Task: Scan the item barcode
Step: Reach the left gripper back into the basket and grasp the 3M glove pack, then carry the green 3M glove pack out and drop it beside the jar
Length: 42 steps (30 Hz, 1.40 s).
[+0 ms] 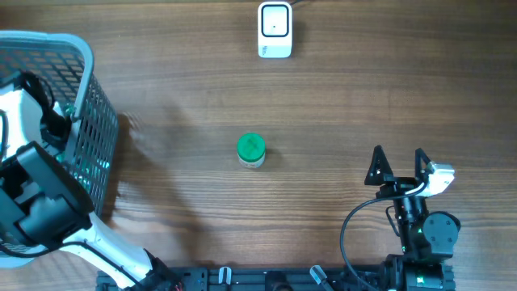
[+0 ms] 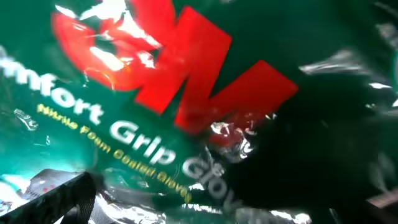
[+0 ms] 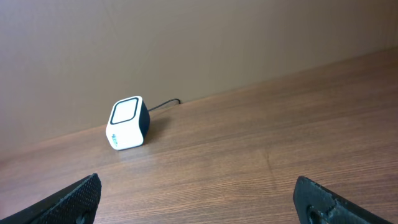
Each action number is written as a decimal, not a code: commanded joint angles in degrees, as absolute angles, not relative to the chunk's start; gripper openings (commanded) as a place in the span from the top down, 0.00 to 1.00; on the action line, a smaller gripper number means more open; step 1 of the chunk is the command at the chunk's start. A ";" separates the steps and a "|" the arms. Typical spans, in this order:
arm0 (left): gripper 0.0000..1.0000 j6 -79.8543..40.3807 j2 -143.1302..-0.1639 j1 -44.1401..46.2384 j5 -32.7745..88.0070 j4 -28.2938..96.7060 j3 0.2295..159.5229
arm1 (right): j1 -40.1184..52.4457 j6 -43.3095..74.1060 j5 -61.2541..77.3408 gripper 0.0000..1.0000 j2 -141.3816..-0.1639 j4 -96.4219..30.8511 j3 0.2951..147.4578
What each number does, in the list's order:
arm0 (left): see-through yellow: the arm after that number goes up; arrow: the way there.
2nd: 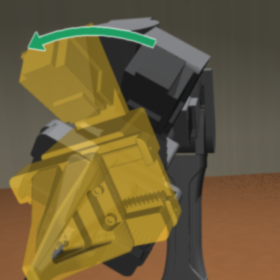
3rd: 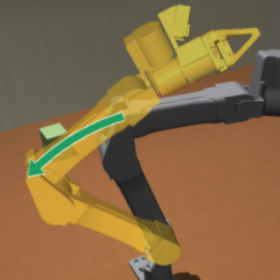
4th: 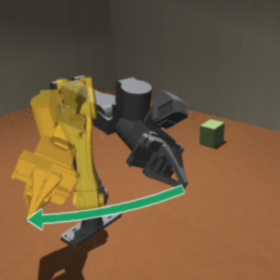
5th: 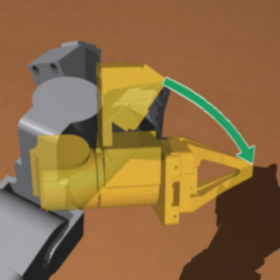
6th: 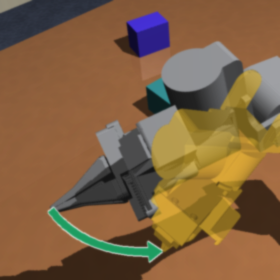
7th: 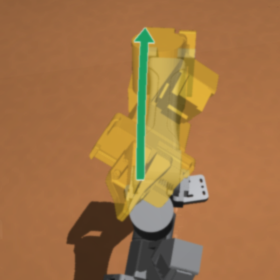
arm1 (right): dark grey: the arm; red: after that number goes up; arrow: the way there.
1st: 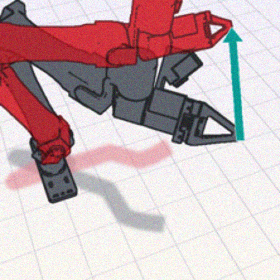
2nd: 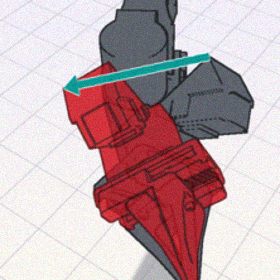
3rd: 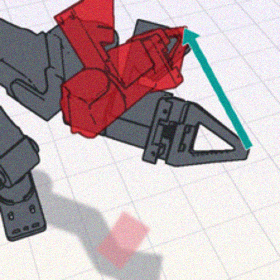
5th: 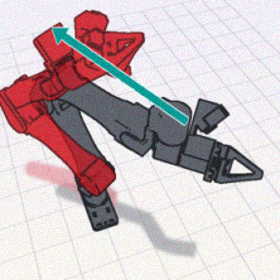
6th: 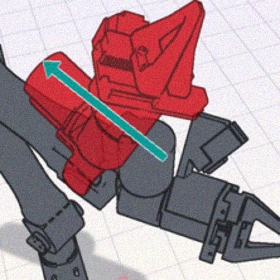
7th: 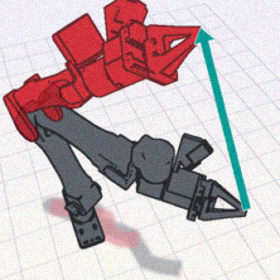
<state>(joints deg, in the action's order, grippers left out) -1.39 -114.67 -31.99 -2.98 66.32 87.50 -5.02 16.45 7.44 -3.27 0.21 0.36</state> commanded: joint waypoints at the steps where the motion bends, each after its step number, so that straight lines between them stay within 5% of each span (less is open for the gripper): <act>1: 0.00 1.28 -118.43 -31.88 -6.22 66.19 85.19 | -4.89 16.69 7.22 0.00 -3.07 0.45 0.32; 2: 0.04 1.28 -118.89 -31.90 -8.29 66.35 85.17 | -4.89 16.71 7.22 0.00 -3.07 0.45 0.32; 3: 0.23 1.28 -118.89 -31.99 -9.63 66.17 85.17 | -4.89 16.69 7.22 0.00 -3.07 0.45 0.32; 5: 0.78 1.30 -118.87 -32.03 -11.75 66.28 85.17 | -4.89 16.71 7.22 0.00 -3.07 0.45 0.32; 6: 0.95 1.28 -118.76 -32.03 -12.75 66.43 85.19 | -4.89 16.69 7.22 0.00 -3.07 0.45 0.32; 15: 0.96 -3.77 -111.72 -32.03 -12.71 74.85 102.96 | -4.89 16.69 7.22 0.00 -3.07 0.45 0.32; 17: 0.78 -6.15 -108.44 -32.03 -12.69 74.06 104.42 | -4.89 16.69 7.22 0.00 -3.07 0.45 0.32; 20: 0.73 -6.50 -107.20 -32.03 -12.51 74.30 104.40 | -4.89 16.69 7.22 0.00 -3.07 0.45 0.32; 21: 0.73 -6.50 -107.24 -32.03 -12.49 74.48 104.27 | -4.89 16.69 7.22 0.00 -3.07 0.45 0.32; 22: 0.93 -6.50 -107.24 -32.03 -12.49 74.87 104.27 | -4.89 16.69 7.22 0.00 -3.07 0.45 0.32; 23: 0.96 -6.50 -107.24 -32.03 -12.49 74.91 104.27 | -4.89 16.71 7.22 0.00 -3.07 0.45 0.32; 33: 0.96 -6.46 -95.66 -31.99 -2.46 74.22 104.29 | -4.89 16.69 7.22 0.00 -3.07 0.45 0.32; 42: 0.96 -8.16 -64.51 -27.18 46.74 54.83 104.27 | -4.89 16.71 7.22 0.00 -3.07 0.45 0.32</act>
